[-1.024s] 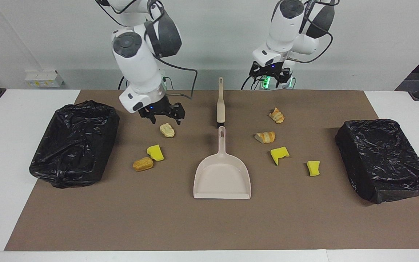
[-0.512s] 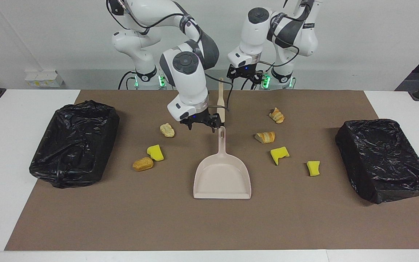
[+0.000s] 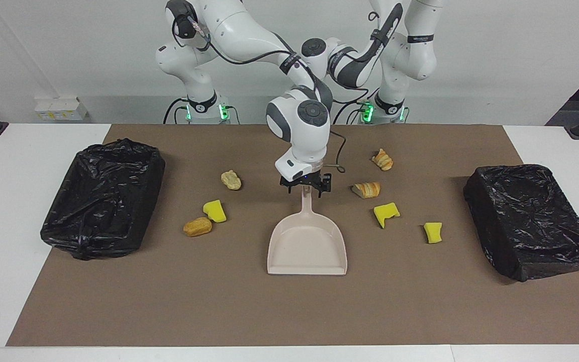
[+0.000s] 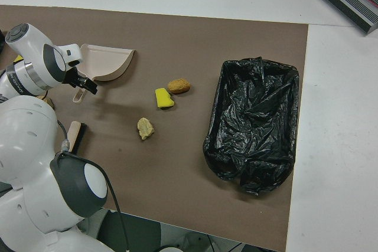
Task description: Sweep and dump trash in bin
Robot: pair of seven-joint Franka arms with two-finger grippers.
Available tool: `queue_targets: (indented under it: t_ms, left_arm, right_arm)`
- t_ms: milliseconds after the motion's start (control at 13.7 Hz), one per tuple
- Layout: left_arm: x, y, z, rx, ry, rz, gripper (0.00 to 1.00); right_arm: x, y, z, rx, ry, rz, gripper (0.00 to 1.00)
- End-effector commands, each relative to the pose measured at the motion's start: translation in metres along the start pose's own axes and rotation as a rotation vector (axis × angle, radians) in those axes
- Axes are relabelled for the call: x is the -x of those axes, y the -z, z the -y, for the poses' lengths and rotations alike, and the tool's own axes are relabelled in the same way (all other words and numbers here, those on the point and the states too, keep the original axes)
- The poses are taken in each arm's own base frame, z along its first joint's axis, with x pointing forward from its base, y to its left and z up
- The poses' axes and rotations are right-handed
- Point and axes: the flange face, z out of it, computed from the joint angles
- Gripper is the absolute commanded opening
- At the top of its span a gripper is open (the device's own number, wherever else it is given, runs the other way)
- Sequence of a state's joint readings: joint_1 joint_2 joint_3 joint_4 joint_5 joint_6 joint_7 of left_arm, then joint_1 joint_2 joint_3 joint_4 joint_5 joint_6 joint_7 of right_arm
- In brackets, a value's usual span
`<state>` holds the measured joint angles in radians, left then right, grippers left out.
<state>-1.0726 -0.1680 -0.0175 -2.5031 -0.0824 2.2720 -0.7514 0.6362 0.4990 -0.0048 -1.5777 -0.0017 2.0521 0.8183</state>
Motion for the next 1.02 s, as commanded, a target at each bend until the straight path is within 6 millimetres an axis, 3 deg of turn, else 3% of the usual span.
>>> queue_targets:
  t_ms: [0,73,146,219,293,439,585,804,951]
  left_arm:
    - [0.007,-0.001,0.002,0.017,0.014,-0.004,0.73]
    - [0.006,-0.001,0.002,0.017,0.012,-0.003,0.55]
    - [0.004,-0.002,0.002,0.012,0.015,0.003,0.27]
    - [0.004,-0.003,0.004,0.006,0.012,0.010,0.10]
    - [0.001,-0.002,0.007,-0.003,0.025,0.021,0.00]
    - [-0.019,0.021,0.023,-0.032,0.059,0.056,0.00]
    - [-0.038,0.039,0.044,-0.066,0.067,0.091,0.00]
    - [-0.070,0.069,0.104,-0.072,0.069,0.084,0.00]
    - [-0.094,0.085,0.143,-0.064,0.073,0.082,0.00]
  right_arm:
    - [-0.001,0.001,0.002,0.008,0.012,-0.015,0.57]
    - [0.000,0.002,0.003,0.007,0.015,-0.017,0.36]
    - [0.000,0.003,0.003,0.012,0.040,-0.017,0.12]
    - [0.003,0.006,0.008,0.012,0.076,-0.026,0.00]
    - [0.002,0.012,0.011,-0.003,0.085,-0.038,0.00]
    - [-0.003,0.020,0.007,-0.016,0.102,-0.052,0.00]
    - [-0.018,0.046,-0.012,-0.042,0.203,-0.065,0.00]
    - [-0.058,0.075,-0.071,-0.036,0.409,-0.075,0.00]
    - [-0.070,0.089,-0.103,-0.017,0.555,-0.049,0.00]
